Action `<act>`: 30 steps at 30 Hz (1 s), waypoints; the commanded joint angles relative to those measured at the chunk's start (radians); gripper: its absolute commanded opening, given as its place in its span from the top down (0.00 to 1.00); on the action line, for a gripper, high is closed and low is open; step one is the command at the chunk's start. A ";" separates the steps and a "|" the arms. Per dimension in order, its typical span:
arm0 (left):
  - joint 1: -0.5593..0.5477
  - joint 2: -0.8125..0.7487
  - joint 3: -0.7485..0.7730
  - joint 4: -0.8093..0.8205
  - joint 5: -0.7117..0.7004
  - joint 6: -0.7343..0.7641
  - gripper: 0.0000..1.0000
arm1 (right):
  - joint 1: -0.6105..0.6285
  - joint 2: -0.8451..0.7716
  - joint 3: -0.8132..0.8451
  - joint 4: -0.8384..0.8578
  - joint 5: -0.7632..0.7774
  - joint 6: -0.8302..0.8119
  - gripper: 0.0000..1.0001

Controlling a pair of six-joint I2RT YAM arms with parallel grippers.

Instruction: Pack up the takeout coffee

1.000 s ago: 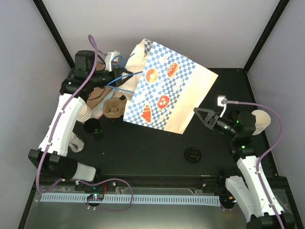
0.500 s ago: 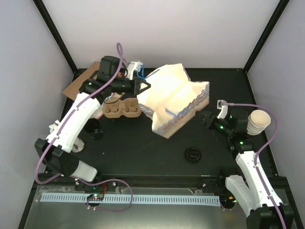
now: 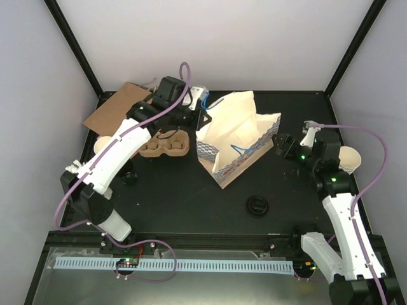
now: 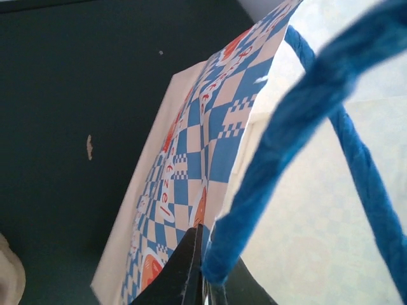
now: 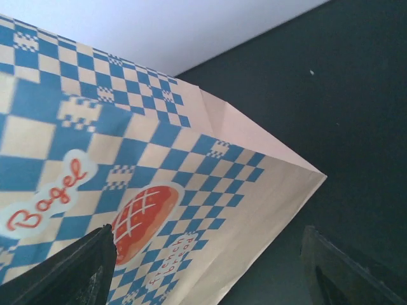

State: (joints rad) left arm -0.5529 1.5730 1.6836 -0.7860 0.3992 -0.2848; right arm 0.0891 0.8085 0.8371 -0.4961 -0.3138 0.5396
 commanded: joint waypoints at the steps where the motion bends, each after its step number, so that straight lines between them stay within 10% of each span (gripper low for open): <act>1: -0.039 0.046 0.084 -0.050 -0.168 -0.007 0.94 | -0.002 0.043 0.035 -0.093 0.078 0.022 0.18; 9: -0.046 0.103 0.167 -0.079 -0.236 0.038 0.33 | -0.002 0.084 0.062 -0.131 0.127 0.070 0.09; 21: -0.043 -0.105 0.028 -0.046 -0.342 0.171 0.02 | -0.003 0.193 0.288 -0.332 0.169 -0.034 0.00; 30: 0.044 -0.276 -0.246 -0.045 -0.554 0.085 0.01 | -0.003 0.174 0.277 -0.397 0.244 -0.055 0.00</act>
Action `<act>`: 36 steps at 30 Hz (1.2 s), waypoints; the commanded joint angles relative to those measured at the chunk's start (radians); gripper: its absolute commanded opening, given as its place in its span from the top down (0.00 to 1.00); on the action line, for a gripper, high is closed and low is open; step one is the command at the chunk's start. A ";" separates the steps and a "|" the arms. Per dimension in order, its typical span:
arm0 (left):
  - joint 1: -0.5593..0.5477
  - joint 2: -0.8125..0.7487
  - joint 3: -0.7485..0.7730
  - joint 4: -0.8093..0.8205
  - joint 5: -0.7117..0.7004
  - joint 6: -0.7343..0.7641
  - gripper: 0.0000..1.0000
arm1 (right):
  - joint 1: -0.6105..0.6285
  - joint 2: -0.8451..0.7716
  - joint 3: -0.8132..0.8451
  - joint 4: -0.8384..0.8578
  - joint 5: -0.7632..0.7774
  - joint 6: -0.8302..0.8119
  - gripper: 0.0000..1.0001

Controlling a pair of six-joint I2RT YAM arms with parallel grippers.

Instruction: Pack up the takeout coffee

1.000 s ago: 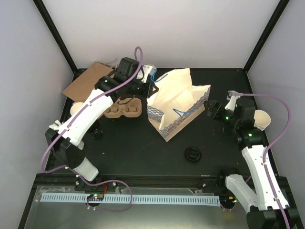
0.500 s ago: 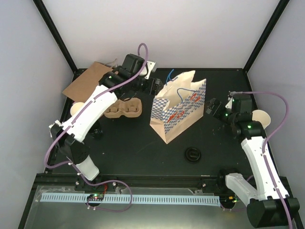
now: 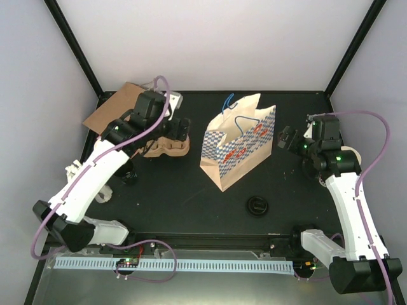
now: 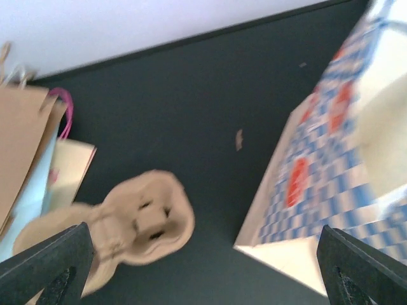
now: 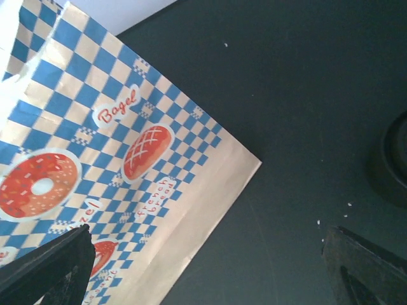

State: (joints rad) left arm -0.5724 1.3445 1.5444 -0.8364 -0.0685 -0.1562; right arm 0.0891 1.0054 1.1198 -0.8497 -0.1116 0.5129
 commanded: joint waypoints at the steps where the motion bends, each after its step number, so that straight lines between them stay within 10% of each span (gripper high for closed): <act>1: 0.091 -0.051 -0.139 0.007 -0.072 -0.061 0.01 | -0.004 -0.031 -0.013 -0.042 0.042 -0.030 0.00; 12: 0.241 0.098 -0.236 0.074 -0.004 -0.122 0.01 | -0.003 -0.104 -0.130 0.078 -0.112 -0.025 0.00; 20: 0.210 0.328 -0.095 -0.005 0.156 -0.070 0.26 | -0.003 -0.106 -0.160 0.092 -0.128 -0.043 0.00; 36: 0.110 0.545 0.033 -0.035 -0.065 -0.093 0.17 | -0.003 -0.118 -0.171 0.092 -0.126 -0.046 0.00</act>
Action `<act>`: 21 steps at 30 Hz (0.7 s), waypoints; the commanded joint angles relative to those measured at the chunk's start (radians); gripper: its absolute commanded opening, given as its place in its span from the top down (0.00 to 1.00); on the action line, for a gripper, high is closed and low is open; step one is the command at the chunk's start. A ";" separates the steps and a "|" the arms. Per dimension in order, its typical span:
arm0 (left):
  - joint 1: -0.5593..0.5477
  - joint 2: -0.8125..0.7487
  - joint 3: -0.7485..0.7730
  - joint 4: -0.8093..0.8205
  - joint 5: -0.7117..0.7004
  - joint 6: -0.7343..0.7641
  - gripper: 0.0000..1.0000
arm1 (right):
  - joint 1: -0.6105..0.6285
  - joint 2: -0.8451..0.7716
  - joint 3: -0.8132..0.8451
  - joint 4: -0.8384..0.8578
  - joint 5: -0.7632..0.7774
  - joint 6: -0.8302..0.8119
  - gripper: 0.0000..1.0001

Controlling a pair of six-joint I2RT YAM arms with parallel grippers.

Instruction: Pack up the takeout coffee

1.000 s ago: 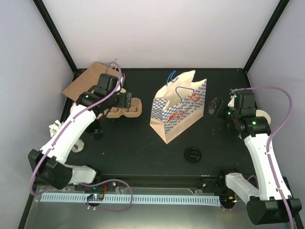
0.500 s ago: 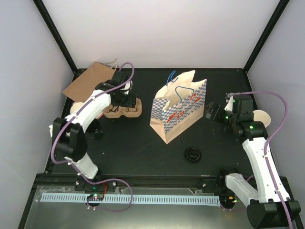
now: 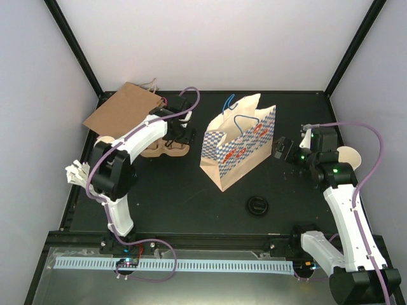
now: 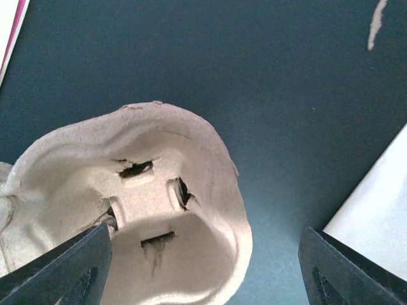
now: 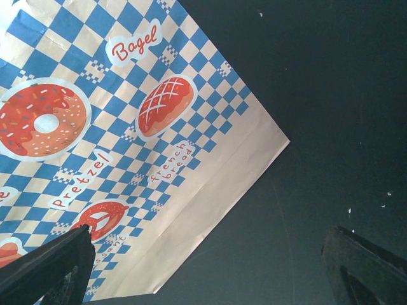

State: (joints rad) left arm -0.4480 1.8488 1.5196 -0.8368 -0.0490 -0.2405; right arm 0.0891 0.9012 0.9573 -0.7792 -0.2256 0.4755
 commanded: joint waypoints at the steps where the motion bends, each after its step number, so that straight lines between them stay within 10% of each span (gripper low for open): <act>1: -0.017 0.052 0.064 -0.038 -0.102 -0.014 0.16 | -0.003 -0.014 -0.009 0.021 -0.013 -0.008 0.00; 21: -0.033 -0.020 0.048 -0.061 -0.262 -0.043 0.42 | -0.004 -0.011 -0.017 0.020 -0.016 -0.002 0.00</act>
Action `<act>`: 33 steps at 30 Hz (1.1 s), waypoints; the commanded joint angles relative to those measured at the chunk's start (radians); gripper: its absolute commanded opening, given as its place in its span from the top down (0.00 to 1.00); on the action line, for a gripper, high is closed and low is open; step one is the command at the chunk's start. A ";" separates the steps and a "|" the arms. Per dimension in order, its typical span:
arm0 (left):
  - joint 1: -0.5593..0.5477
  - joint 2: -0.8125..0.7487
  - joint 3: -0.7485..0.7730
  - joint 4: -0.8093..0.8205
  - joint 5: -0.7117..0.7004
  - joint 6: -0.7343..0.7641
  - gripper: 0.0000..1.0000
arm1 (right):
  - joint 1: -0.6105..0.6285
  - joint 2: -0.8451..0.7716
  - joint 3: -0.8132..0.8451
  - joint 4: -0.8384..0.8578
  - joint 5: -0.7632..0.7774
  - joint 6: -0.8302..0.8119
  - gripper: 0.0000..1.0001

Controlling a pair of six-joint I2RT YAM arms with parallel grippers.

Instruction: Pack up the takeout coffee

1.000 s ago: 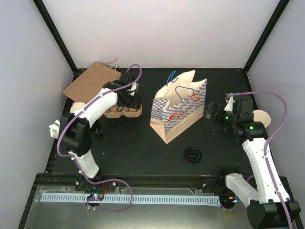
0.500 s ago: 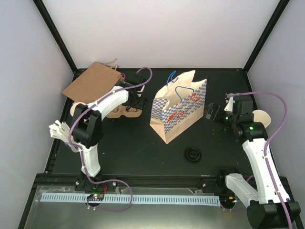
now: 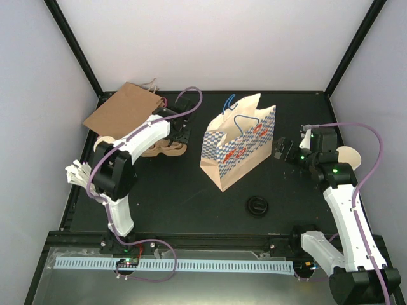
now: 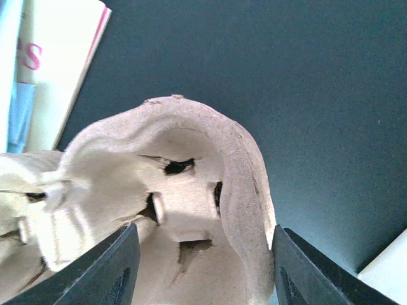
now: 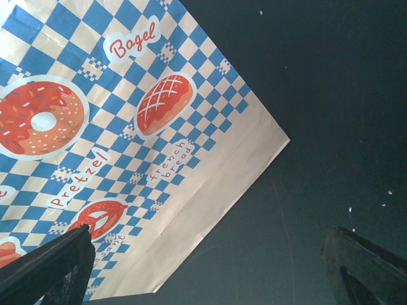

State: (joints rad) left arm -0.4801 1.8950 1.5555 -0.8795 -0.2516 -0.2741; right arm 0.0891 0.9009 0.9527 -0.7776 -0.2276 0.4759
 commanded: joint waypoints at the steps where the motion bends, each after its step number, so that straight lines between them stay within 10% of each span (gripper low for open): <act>1: -0.001 -0.070 0.012 -0.019 -0.065 -0.008 0.42 | -0.003 -0.011 -0.012 0.019 -0.016 -0.002 0.00; 6: 0.001 -0.081 0.002 -0.026 -0.078 -0.003 0.51 | -0.004 -0.013 -0.011 0.016 -0.018 -0.006 0.00; 15: 0.001 -0.114 -0.003 -0.058 -0.038 0.001 0.97 | -0.003 -0.017 -0.005 0.014 -0.025 -0.003 0.00; 33: -0.001 -0.288 0.124 -0.241 -0.256 0.034 0.98 | -0.003 -0.023 -0.004 0.022 -0.047 0.000 0.00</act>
State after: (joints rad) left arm -0.4801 1.6615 1.6203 -1.0561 -0.4076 -0.2623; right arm 0.0891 0.8909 0.9474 -0.7769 -0.2588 0.4763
